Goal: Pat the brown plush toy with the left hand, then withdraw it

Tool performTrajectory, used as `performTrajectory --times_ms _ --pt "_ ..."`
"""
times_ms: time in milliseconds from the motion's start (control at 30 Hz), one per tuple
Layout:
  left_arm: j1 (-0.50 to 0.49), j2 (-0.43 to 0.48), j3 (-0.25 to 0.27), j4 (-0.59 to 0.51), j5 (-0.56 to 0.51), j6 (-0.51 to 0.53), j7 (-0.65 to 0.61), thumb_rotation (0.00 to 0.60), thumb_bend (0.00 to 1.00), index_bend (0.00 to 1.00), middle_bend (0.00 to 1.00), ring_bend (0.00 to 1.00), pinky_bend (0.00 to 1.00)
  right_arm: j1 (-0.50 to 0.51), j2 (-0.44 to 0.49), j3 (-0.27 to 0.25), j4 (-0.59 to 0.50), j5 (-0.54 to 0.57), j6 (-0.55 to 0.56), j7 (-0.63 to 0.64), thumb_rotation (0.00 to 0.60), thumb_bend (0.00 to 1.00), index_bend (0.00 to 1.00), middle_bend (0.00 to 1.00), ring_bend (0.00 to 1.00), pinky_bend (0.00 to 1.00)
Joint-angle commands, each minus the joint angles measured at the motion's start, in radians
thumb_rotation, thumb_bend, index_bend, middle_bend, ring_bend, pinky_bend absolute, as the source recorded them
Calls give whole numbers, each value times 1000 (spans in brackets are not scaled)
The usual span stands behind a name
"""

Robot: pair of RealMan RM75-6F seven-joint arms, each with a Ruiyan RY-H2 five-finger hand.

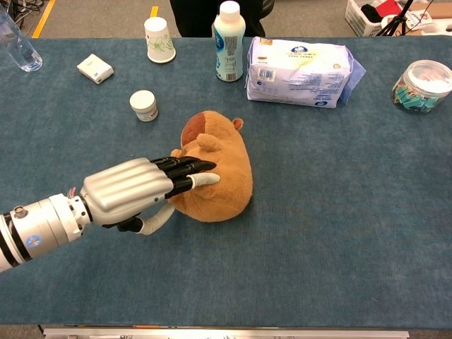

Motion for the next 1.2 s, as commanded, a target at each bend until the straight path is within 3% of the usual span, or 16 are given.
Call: performTrajectory --times_ms 33,300,600,967,1033,1200 --pt "11 18 -21 -2 -32 27 -28 600 721 36 0 0 124 -1 1 1 0 -1 3 2 600 0 427 363 284 383" --pt "70 137 -81 -35 -78 177 -59 600 719 36 0 0 123 -9 6 -1 0 -1 8 -4 600 0 427 365 284 383" --pt "149 274 -85 -104 -69 303 -109 600 712 39 0 0 123 -15 2 -8 -15 -2 3 -40 600 0 428 366 284 383" --pt "264 313 -135 -92 -25 536 -185 600 712 120 0 3 145 -20 4 -18 -52 -8 -12 -100 600 0 428 366 284 383" --pt "282 300 -155 -73 -16 588 -206 600 713 167 27 35 198 -21 6 -21 -60 -4 -20 -109 600 0 428 366 284 383" --pt "323 251 -204 -6 -10 700 -287 600 712 416 305 262 422 -18 14 -22 -72 10 -43 -129 600 0 428 366 283 383"
